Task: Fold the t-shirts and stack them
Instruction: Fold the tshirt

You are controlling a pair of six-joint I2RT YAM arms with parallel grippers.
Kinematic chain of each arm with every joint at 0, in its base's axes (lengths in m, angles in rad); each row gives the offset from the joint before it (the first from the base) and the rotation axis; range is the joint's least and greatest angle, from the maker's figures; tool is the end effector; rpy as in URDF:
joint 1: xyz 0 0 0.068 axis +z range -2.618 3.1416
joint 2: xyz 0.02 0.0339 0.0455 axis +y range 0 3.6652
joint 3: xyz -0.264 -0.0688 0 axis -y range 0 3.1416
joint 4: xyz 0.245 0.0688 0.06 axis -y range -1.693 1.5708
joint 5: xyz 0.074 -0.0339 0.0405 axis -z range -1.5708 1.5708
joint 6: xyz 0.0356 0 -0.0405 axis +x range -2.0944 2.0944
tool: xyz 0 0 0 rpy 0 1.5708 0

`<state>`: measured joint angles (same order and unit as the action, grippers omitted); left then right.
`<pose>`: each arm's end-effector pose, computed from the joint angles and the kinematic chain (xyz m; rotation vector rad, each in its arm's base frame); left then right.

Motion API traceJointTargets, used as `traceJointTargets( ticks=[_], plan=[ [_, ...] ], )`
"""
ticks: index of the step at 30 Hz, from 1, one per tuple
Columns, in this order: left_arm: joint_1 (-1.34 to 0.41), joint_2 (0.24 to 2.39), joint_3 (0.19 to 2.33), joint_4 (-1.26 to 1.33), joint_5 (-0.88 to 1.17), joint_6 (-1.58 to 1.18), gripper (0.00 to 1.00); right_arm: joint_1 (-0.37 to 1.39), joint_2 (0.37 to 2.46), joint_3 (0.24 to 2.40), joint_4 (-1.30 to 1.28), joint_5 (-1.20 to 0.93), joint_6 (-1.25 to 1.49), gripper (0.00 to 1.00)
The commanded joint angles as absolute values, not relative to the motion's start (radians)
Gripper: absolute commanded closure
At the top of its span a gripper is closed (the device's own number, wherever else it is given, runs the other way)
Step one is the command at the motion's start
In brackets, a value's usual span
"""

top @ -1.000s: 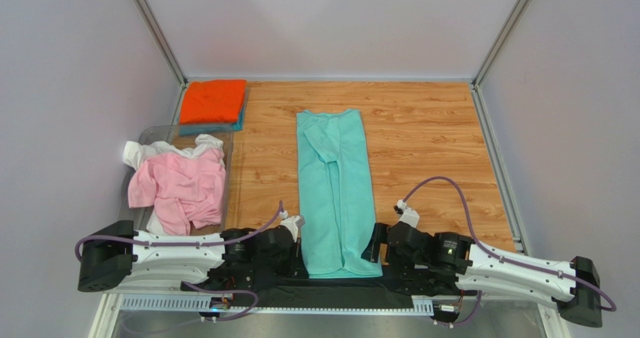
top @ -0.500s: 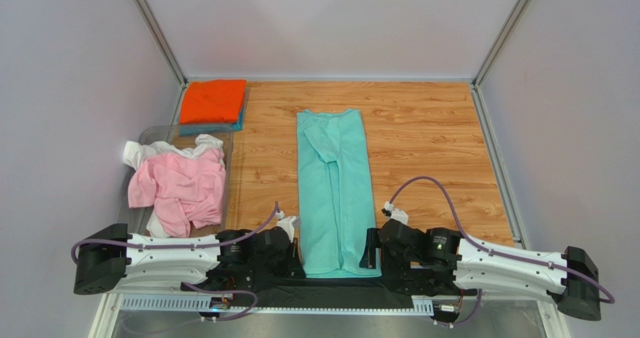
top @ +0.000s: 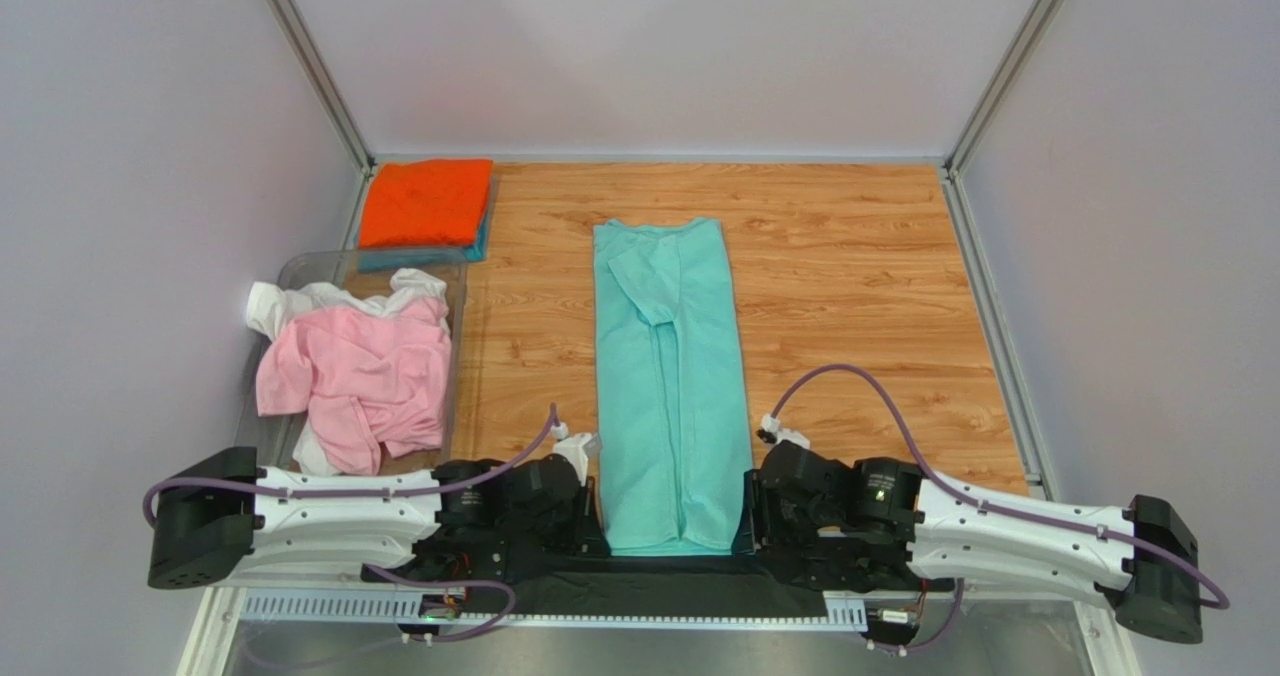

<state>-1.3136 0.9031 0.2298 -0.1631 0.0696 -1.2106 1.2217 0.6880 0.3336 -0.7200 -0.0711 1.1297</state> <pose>0.0380 -0.1543 0.1337 0.1811 2.7875 -1.0531 0.0383 0.1125 0.1561 -0.1610 2.9233 0.7248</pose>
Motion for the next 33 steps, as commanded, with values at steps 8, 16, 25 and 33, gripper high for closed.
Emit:
traceJointTargets(
  ticks=[8,16,25,33],
  plan=[
    [-1.318,0.897,0.219,-0.107,0.066,-1.220,1.00,1.226,0.722,0.345,-0.692,-0.037,1.101,0.80],
    [-1.316,0.838,0.253,-0.129,0.005,-1.190,1.00,1.226,0.730,0.425,-0.680,0.049,1.010,1.00],
    [-1.180,0.867,0.399,-0.241,-0.008,-1.040,1.00,1.223,0.744,0.561,-0.710,0.227,0.913,1.00],
    [-1.020,0.937,0.557,-0.305,0.038,-0.888,1.00,1.073,0.836,0.693,-0.672,0.333,0.763,1.00]
  ],
)
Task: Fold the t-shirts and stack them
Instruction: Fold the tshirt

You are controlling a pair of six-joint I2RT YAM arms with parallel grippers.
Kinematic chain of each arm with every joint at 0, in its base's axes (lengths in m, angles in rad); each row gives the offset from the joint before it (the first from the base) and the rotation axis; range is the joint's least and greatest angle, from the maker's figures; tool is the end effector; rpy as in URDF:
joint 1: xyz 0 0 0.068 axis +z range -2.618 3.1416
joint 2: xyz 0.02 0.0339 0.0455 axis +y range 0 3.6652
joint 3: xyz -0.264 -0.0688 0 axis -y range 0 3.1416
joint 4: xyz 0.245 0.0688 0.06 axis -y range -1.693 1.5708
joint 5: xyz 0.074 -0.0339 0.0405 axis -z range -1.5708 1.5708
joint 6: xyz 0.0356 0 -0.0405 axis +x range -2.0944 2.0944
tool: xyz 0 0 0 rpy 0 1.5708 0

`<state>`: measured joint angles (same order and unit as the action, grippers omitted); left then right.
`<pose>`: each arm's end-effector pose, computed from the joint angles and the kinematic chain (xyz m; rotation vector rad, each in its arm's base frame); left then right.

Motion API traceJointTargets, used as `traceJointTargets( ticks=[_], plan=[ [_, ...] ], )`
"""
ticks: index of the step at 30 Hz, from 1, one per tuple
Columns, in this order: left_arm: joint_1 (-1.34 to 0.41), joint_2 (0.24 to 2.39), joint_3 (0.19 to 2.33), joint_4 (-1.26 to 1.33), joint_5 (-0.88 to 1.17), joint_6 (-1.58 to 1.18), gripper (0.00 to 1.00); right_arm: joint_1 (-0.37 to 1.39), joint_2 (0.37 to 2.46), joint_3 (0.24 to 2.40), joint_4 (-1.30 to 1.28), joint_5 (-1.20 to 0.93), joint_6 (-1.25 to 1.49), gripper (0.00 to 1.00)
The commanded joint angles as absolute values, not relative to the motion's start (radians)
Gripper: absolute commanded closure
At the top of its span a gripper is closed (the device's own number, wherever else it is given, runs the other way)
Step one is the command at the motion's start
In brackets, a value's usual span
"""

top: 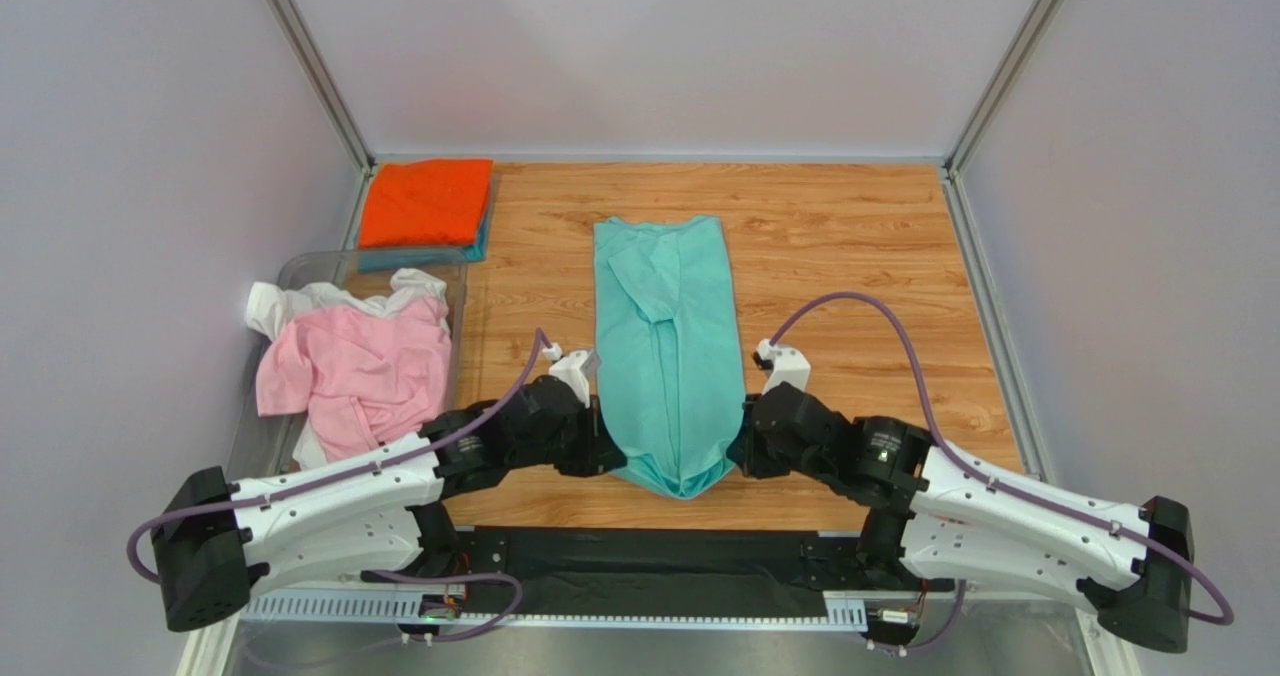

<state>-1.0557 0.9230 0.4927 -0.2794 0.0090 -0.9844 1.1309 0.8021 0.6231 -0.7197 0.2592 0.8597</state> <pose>0.0941 -0.1668 0.2049 0.0950 2.5183 -0.9922 0.0746 0.1370 0.2339 -0.2261 2.5021 0.5574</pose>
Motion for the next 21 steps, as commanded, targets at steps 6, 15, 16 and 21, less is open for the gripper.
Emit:
traceJointTargets(
  ticks=[6,15,16,21],
  plan=[
    [-0.888,1.003,0.641,-0.308,0.074,-0.799,1.00,0.890,0.959,0.773,-0.555,0.197,0.640,1.00],
    [-0.727,1.173,0.798,-0.287,0.158,-0.683,1.00,0.740,1.149,0.911,-0.485,0.143,0.555,1.00],
    [-0.715,1.190,0.808,-0.287,0.166,-0.678,1.00,0.729,1.160,0.917,-0.480,0.138,0.551,1.00],
    [-0.654,1.282,0.844,-0.242,0.204,-0.669,1.00,0.677,1.255,0.979,-0.474,0.133,0.514,1.00]
  ],
)
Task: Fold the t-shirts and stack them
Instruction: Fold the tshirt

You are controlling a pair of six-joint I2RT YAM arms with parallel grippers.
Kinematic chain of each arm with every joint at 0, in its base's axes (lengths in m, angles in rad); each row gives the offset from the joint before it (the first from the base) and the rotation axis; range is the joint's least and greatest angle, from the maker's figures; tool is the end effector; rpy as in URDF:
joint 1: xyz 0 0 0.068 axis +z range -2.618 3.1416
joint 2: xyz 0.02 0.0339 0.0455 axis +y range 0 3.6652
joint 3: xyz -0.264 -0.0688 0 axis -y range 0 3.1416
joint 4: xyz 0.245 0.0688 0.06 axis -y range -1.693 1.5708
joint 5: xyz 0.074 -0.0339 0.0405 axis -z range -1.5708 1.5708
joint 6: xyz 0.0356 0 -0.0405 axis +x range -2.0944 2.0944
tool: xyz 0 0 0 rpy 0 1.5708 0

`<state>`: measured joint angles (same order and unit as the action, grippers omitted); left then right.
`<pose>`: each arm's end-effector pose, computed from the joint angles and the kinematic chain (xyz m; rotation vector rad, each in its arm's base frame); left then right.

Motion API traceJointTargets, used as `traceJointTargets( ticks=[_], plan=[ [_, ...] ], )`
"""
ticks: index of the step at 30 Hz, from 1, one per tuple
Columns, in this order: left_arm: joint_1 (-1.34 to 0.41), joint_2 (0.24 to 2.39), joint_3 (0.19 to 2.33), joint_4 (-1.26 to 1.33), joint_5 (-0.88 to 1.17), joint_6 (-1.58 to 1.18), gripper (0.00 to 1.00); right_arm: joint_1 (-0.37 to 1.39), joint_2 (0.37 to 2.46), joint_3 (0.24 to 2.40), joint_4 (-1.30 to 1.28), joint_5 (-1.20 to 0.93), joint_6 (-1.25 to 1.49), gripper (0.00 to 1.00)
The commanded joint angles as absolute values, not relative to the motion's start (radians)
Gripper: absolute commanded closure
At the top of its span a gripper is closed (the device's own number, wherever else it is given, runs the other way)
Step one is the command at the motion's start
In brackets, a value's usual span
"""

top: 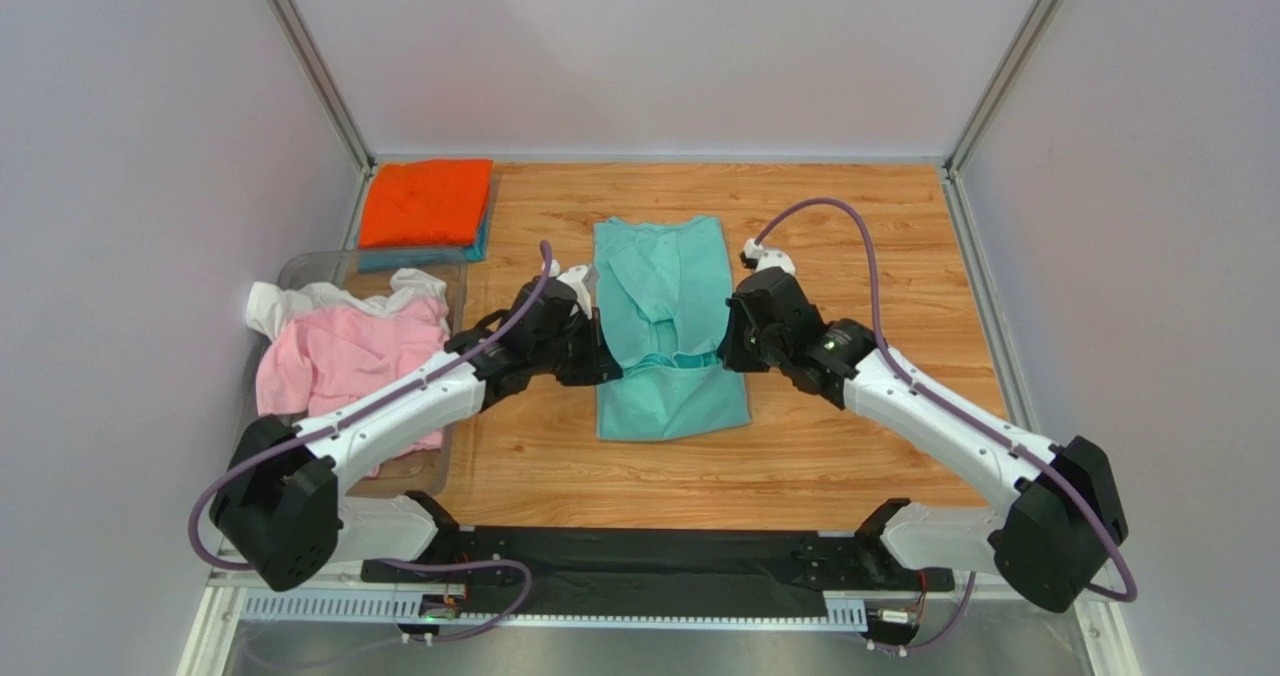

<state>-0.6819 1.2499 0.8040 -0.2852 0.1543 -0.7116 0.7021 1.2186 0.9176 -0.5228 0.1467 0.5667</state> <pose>0.2022 -0.1712 0.2396 0.0483 2.4589 -0.8498 0.1980 0.1607 0.2658 -0.0944 2.4236 0.4196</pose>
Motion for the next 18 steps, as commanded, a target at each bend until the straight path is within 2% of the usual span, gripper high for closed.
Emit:
traceJointTargets(
  ticks=[1,18],
  plan=[
    [-0.646,1.292,0.850,-0.236,0.206,-0.667,1.00,0.672,1.270,1.000,-0.472,0.132,0.512,1.00],
    [-0.542,1.439,0.951,-0.232,0.135,-0.604,1.00,0.545,1.509,1.137,-0.457,0.071,0.471,1.00]
  ],
)
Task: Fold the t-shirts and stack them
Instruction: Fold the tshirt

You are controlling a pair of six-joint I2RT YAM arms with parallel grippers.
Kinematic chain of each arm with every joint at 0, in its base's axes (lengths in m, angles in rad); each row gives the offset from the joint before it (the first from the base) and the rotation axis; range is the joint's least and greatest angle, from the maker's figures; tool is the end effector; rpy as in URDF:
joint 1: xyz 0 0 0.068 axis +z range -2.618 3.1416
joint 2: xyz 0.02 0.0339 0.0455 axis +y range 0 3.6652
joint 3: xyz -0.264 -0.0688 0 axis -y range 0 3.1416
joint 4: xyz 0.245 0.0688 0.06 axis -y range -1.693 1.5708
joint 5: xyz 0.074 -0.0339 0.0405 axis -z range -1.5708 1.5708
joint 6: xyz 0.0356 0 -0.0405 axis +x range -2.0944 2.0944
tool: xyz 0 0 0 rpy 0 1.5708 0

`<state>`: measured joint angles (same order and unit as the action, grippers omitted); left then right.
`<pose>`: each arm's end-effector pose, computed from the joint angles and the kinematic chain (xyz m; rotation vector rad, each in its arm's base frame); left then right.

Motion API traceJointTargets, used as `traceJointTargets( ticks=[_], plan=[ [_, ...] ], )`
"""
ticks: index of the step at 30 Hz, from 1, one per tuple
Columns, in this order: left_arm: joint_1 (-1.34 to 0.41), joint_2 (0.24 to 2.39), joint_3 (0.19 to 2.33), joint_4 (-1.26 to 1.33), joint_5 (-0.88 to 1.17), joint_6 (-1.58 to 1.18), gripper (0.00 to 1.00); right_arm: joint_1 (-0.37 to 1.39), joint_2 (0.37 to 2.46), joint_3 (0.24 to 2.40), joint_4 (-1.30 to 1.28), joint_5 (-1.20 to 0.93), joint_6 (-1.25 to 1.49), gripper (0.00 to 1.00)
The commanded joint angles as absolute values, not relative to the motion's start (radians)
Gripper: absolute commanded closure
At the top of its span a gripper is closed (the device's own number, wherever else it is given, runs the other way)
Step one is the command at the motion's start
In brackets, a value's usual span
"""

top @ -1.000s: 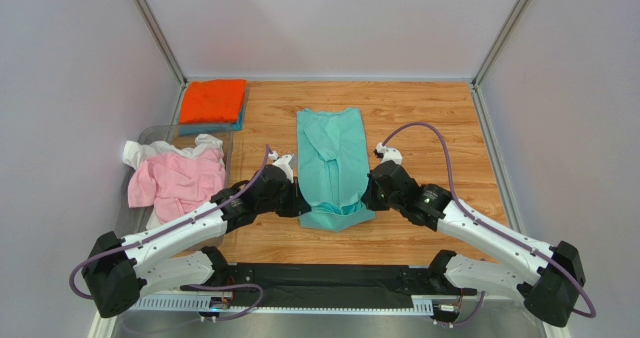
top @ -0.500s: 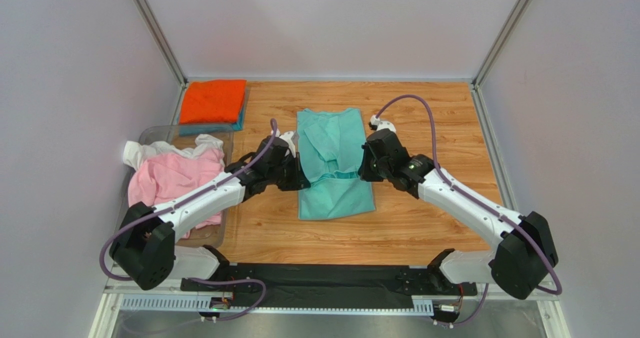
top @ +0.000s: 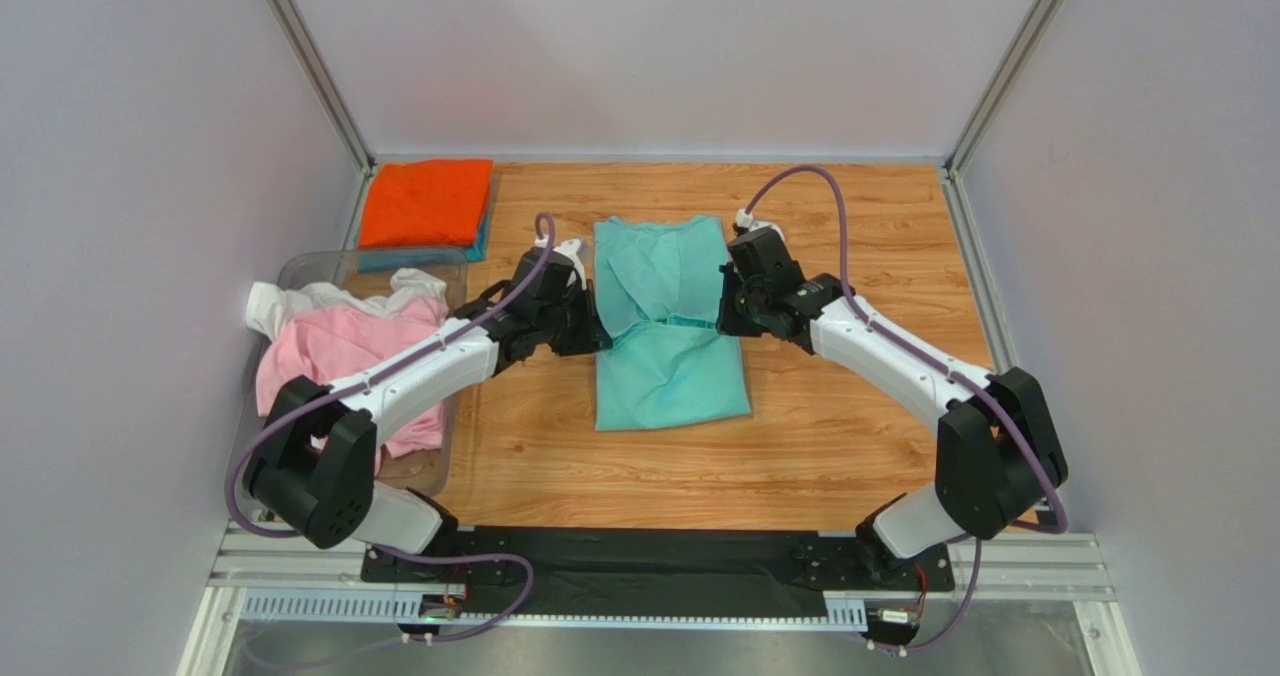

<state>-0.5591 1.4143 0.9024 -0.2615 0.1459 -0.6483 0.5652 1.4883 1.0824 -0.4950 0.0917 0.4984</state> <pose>0.2516 -0.1635 0.2303 -0.0341 2.4646 -0.7374 0.2677 0.1659 0.2492 -0.0436 2.4981 0.3421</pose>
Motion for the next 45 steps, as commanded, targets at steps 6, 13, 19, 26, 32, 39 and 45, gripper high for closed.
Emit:
traceJointTargets(
  ticks=[6,13,19,26,32,39,45],
  plan=[
    [-0.519,1.495,0.972,-0.218,0.141,-0.594,1.00,0.526,1.575,1.158,-0.448,0.057,0.460,1.00],
    [-0.502,1.584,1.008,-0.201,0.175,-0.581,1.00,0.509,1.655,1.189,-0.445,0.058,0.459,1.00],
    [-0.491,1.635,1.014,-0.187,0.198,-0.580,1.00,0.492,1.727,1.207,-0.437,0.063,0.469,1.00],
    [-0.488,1.608,1.009,-0.186,0.193,-0.580,0.04,0.486,1.741,1.218,-0.440,0.077,0.495,0.74],
    [-0.488,1.481,0.973,-0.196,0.239,-0.571,0.00,0.486,1.655,1.203,-0.475,0.074,0.502,0.24],
    [-0.489,1.310,0.804,-0.175,0.342,-0.620,0.00,0.502,1.433,1.039,-0.463,-0.020,0.540,0.00],
    [-0.489,1.120,0.590,-0.131,0.376,-0.684,0.00,0.500,1.235,0.790,-0.411,-0.078,0.592,0.00]
  ],
)
